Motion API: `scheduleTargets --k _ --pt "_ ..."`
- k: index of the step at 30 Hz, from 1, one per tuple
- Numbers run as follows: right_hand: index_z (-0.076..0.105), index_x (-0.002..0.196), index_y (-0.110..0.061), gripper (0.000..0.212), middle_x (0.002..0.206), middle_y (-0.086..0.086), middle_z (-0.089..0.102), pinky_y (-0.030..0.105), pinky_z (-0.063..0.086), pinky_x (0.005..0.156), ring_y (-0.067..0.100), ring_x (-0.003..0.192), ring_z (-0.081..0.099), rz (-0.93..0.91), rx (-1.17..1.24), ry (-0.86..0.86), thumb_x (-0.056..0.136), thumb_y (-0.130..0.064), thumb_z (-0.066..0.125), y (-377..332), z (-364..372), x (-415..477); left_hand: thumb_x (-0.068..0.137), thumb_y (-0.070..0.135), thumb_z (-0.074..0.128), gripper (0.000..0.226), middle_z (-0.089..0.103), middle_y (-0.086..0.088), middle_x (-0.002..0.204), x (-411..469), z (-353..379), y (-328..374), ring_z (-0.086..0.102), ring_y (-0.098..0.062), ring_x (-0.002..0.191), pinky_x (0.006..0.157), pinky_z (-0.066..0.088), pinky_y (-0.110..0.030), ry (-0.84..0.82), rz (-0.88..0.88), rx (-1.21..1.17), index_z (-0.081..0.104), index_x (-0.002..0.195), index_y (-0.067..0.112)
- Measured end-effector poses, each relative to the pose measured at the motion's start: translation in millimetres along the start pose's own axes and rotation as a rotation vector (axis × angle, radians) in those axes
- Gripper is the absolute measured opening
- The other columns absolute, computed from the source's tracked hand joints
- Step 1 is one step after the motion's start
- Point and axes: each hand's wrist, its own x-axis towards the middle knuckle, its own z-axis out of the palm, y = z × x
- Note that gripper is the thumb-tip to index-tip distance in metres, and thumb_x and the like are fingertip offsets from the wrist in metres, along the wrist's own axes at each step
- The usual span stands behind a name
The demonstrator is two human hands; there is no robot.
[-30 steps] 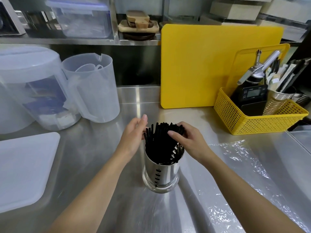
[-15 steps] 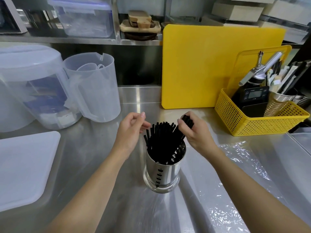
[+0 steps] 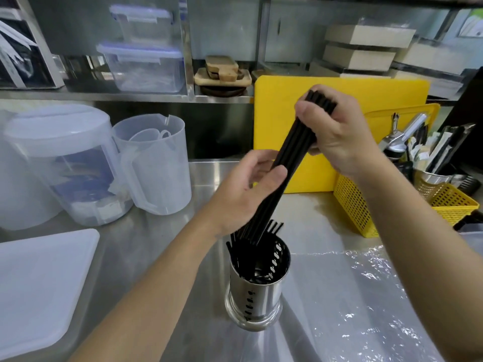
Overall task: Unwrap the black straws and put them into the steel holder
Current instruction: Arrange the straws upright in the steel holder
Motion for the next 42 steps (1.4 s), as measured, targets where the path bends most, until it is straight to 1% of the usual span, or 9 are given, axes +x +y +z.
scheduleTargets --k 3,6,11,19,24,29,32,35,42 --pt "0.045 0.071 -0.013 0.016 0.046 -0.008 0.044 0.019 0.029 0.034 0.005 0.039 0.040 0.033 0.048 -0.073 0.086 -0.017 0.049 -1 16 -4 0.087 0.032 0.057 0.016 0.066 0.005 0.069 0 14 7 0.064 -0.012 0.063 0.063 0.054 -0.025 -0.049 -0.042 -0.131 0.053 0.096 0.020" --pt "0.045 0.067 -0.015 0.023 0.053 -0.005 0.040 0.023 0.033 0.042 0.009 0.047 0.040 0.109 0.099 -0.038 0.083 -0.024 0.059 9 29 -13 0.092 0.019 0.047 0.011 0.048 0.003 0.056 -11 20 4 0.037 -0.010 0.037 0.036 0.029 -0.022 -0.007 -0.128 -0.278 0.050 0.081 0.019" --pt "0.052 0.074 -0.008 0.026 0.049 0.000 0.048 0.025 0.041 0.039 0.016 0.038 0.046 0.249 0.335 -0.099 0.079 -0.032 0.063 30 45 -43 0.087 0.037 0.050 0.023 0.046 0.004 0.060 -26 14 -12 0.029 -0.006 0.039 0.036 0.020 -0.019 0.012 -0.216 -0.446 0.048 0.082 0.014" --pt "0.050 0.080 0.014 0.041 0.042 -0.005 0.046 0.017 0.030 0.034 0.010 0.031 0.037 0.280 0.375 -0.089 0.085 -0.026 0.056 42 49 -64 0.082 0.022 0.051 0.025 0.063 -0.004 0.063 -37 15 -27 0.048 -0.011 0.041 0.037 0.036 -0.019 0.036 -0.222 -0.440 0.051 0.091 -0.001" --pt "0.051 0.068 0.004 0.022 0.036 -0.008 0.048 0.009 0.030 0.033 0.002 0.029 0.043 0.345 0.440 -0.016 0.088 -0.005 0.052 41 51 -70 0.081 0.018 0.052 0.029 0.068 -0.006 0.070 -41 18 -29 0.061 -0.017 0.051 0.041 0.047 -0.023 0.055 -0.229 -0.413 0.053 0.100 -0.004" --pt "0.052 0.052 -0.007 0.033 0.036 -0.009 0.040 0.012 0.031 0.034 0.003 0.032 0.036 0.382 0.431 0.031 0.080 -0.023 0.058 43 53 -72 0.081 0.019 0.053 0.032 0.072 -0.013 0.083 -43 18 -32 0.067 -0.025 0.062 0.047 0.054 -0.031 0.063 -0.271 -0.438 0.054 0.105 -0.002" --pt "0.053 0.071 0.009 0.038 0.043 -0.007 0.047 0.012 0.032 0.036 0.002 0.036 0.040 0.370 0.435 -0.045 0.079 -0.027 0.058 45 53 -73 0.079 0.019 0.054 0.034 0.072 -0.014 0.079 -44 18 -32 0.068 -0.027 0.060 0.046 0.055 -0.031 0.090 -0.291 -0.457 0.052 0.105 -0.003" --pt "0.061 0.086 0.004 0.011 0.059 -0.002 0.065 0.015 0.044 0.044 0.007 0.050 0.060 0.393 0.475 -0.099 0.084 -0.007 0.059 46 52 -75 0.078 0.019 0.056 0.040 0.071 -0.013 0.080 -44 16 -33 0.069 -0.028 0.064 0.048 0.056 -0.032 0.092 -0.315 -0.487 0.052 0.109 -0.005" --pt "0.060 0.083 0.002 0.008 0.054 -0.003 0.066 0.012 0.042 0.041 0.005 0.044 0.059 0.428 0.474 -0.125 0.087 -0.001 0.054 44 52 -78 0.082 0.016 0.053 0.036 0.071 -0.016 0.090 -49 15 -37 0.070 -0.031 0.077 0.058 0.059 -0.037 -0.001 -0.339 -0.556 0.053 0.111 -0.005"
